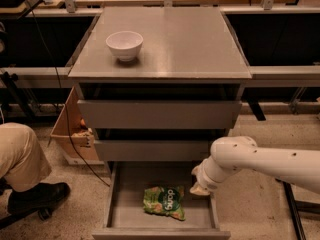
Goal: Pick green rice chip bag from bottom drawer and place on counter
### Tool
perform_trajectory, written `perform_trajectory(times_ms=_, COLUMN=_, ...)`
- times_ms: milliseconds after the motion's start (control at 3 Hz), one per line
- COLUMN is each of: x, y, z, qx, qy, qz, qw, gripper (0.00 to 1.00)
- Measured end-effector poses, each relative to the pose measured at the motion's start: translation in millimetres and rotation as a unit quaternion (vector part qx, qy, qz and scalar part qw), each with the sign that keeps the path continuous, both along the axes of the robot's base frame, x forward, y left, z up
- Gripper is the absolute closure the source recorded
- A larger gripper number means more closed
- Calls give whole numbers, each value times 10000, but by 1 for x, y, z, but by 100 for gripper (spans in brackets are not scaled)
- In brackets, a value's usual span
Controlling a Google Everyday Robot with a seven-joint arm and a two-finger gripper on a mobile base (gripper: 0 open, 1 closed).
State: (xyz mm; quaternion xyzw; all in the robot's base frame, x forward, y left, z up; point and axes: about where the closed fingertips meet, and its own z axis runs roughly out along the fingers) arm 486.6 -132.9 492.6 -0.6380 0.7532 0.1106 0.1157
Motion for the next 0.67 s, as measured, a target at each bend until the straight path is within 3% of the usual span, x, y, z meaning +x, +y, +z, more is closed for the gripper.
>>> perform_trajectory(times_ms=667, x=7, y=18, z=-78, qx=311, qy=164, qz=107, qw=9993, gripper=68)
